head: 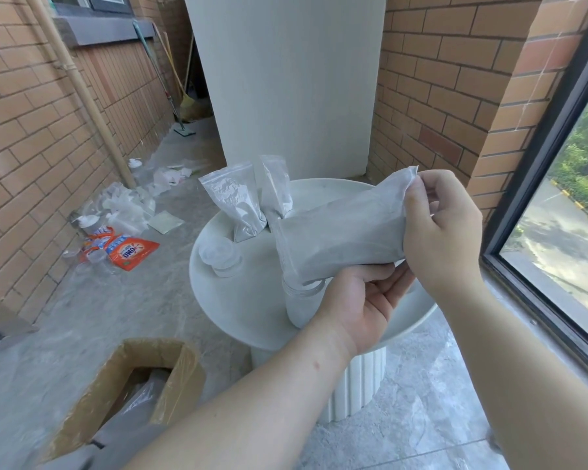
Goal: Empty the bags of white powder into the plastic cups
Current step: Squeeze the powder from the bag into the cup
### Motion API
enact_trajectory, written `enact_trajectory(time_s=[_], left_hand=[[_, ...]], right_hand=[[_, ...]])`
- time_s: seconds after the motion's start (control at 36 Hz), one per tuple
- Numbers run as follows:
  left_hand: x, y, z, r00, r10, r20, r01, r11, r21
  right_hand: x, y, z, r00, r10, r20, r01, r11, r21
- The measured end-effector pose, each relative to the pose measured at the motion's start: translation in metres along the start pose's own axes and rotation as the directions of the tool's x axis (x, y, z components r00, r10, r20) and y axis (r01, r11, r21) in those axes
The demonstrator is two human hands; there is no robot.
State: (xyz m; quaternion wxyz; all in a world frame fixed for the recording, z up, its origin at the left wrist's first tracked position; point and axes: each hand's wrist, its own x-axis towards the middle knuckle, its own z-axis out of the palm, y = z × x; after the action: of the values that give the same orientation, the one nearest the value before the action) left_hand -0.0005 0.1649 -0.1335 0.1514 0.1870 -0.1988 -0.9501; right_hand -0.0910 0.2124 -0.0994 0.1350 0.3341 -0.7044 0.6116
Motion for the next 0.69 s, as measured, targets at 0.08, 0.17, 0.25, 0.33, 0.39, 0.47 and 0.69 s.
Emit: enact_trajectory(time_s=[0.08,0.17,0.25,0.33,0.39,0.47,0.69], left_hand=[[0.0005,-0.0002,-0.0003,1.000,-0.001,0.004,0.001,1.000,-0.002],[0.0010,-0.0010,-0.0004,1.000,0.004,0.013,-0.004,1.000,0.012],[0.0006,-0.0006,0.0000,1.000,0.009,0.016,-0.009,1.000,0.019],[0.0001,0.0000,0.0005,1.000,0.010,0.020,-0.010,1.000,0.014],[-0.0008,0.0000,0.0008,1.000,0.011,0.023,-0.011,1.000,0.007],[-0.0019,0.0004,0.0014,1.000,0.011,0.023,-0.010,1.000,-0.011],[-0.0015,0.0013,0.0021,0.999,0.021,0.024,-0.019,0.998,-0.058]], right_hand=[[0.0000,-0.0041,0.0004,1.000,-0.018,0.012,0.018,1.000,0.007],[-0.0003,-0.0064,0.0011,0.999,-0.037,0.014,0.037,0.999,0.003],[-0.0003,-0.0078,0.0015,0.999,-0.050,0.016,0.050,0.999,0.004],[-0.0001,-0.0086,0.0015,0.998,-0.059,0.018,0.059,0.998,0.003],[-0.0002,-0.0087,0.0018,0.998,-0.064,0.018,0.064,0.998,0.005],[0.0001,-0.0092,0.0027,0.998,-0.067,0.021,0.067,0.998,0.016],[-0.0003,-0.0096,0.0021,0.997,-0.057,0.046,0.056,0.998,0.019]])
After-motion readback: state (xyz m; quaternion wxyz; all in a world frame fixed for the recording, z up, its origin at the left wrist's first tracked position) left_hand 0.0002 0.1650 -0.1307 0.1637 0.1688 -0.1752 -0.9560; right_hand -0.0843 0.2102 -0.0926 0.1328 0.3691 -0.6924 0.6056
